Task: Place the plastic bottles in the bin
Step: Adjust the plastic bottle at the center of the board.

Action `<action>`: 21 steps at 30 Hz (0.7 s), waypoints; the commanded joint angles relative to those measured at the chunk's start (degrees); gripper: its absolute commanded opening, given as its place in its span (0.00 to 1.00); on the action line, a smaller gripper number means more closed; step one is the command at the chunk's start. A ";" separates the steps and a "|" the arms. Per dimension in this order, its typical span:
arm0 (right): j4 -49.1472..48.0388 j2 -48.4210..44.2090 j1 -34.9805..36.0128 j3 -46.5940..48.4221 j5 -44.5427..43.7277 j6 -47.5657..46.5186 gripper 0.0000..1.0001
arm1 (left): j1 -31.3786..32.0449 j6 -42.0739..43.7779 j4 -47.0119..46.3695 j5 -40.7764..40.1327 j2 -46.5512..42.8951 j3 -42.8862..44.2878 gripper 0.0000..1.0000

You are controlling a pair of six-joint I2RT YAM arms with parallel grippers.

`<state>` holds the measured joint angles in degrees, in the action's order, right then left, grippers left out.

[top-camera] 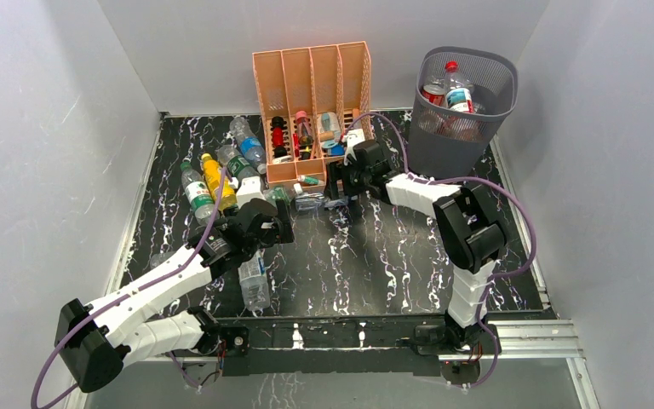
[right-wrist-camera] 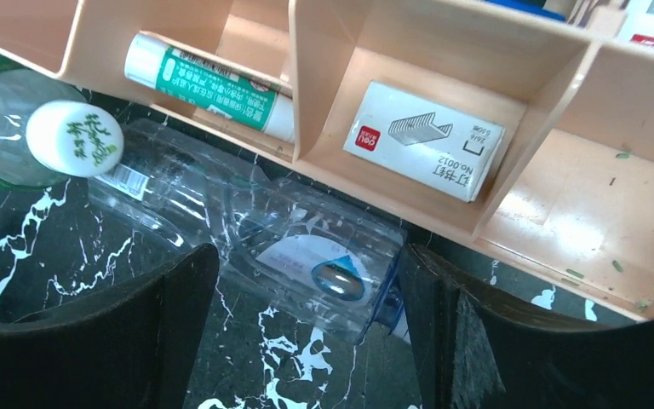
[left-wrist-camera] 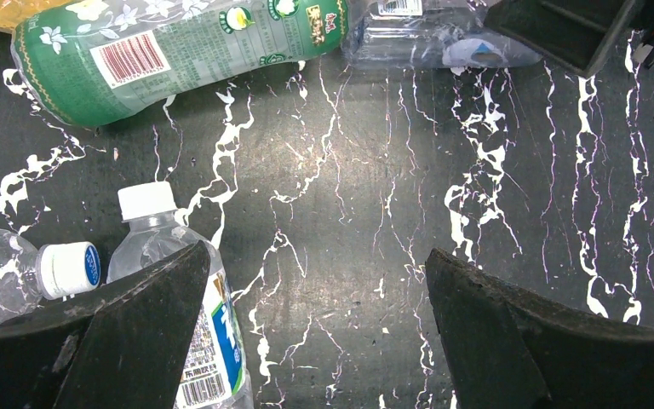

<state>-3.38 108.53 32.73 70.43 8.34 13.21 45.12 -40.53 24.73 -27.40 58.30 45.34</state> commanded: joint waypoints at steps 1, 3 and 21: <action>-3.59 -1.25 1.21 -2.26 0.83 -0.98 0.87 | -0.22 0.01 1.03 -0.34 -1.26 -0.49 0.98; -4.16 -2.48 1.68 -3.98 0.84 -0.91 0.87 | -0.21 -0.02 0.94 -0.29 -1.19 -0.42 0.98; -3.27 -13.06 6.97 -15.78 -0.49 -5.24 0.98 | -0.21 -0.16 1.01 0.23 -2.55 -0.56 0.98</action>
<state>-7.14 98.41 39.00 55.57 7.81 10.15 45.12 -40.58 24.49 -27.11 57.98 44.51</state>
